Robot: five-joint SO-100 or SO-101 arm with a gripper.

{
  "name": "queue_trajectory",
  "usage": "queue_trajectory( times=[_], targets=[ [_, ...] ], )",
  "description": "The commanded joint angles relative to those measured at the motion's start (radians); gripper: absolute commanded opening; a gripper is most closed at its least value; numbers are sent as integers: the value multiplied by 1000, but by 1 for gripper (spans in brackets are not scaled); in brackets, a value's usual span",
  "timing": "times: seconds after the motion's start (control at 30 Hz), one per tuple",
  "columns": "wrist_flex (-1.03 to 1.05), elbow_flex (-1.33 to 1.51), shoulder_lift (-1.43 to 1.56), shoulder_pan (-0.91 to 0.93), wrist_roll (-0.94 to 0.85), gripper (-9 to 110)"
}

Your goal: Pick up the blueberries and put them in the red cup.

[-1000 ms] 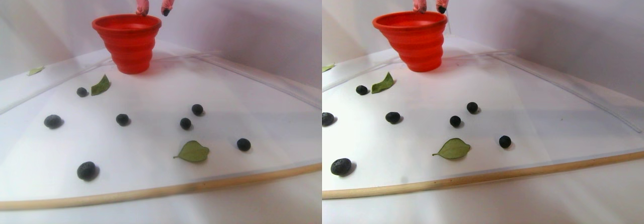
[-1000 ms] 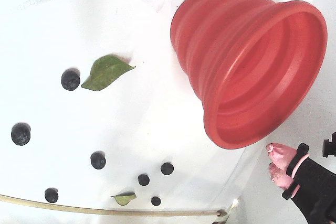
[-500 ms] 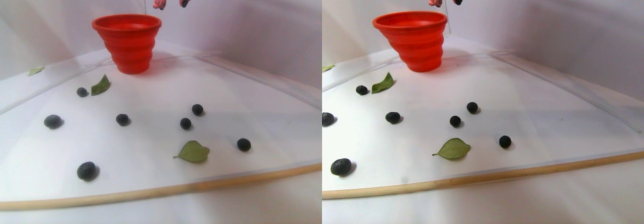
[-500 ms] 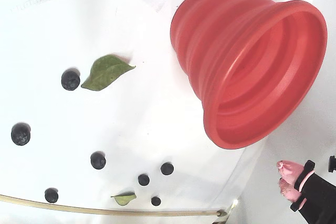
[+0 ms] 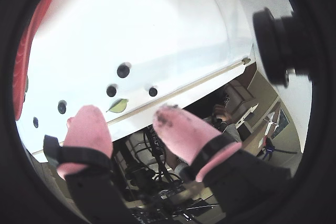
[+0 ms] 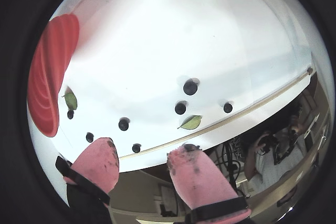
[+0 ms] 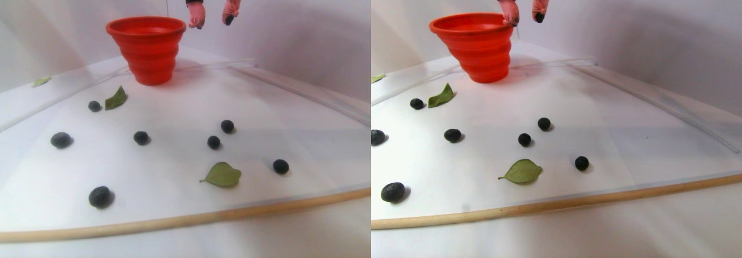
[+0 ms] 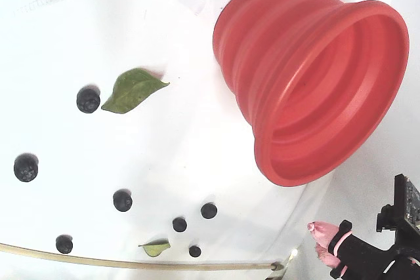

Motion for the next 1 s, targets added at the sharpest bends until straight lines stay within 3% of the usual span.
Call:
queue_trajectory(
  times=[0.0,0.97],
  targets=[
    [-26,12,35,38,-9,18],
    [-268,227,-167,84,-57,18]
  ],
)
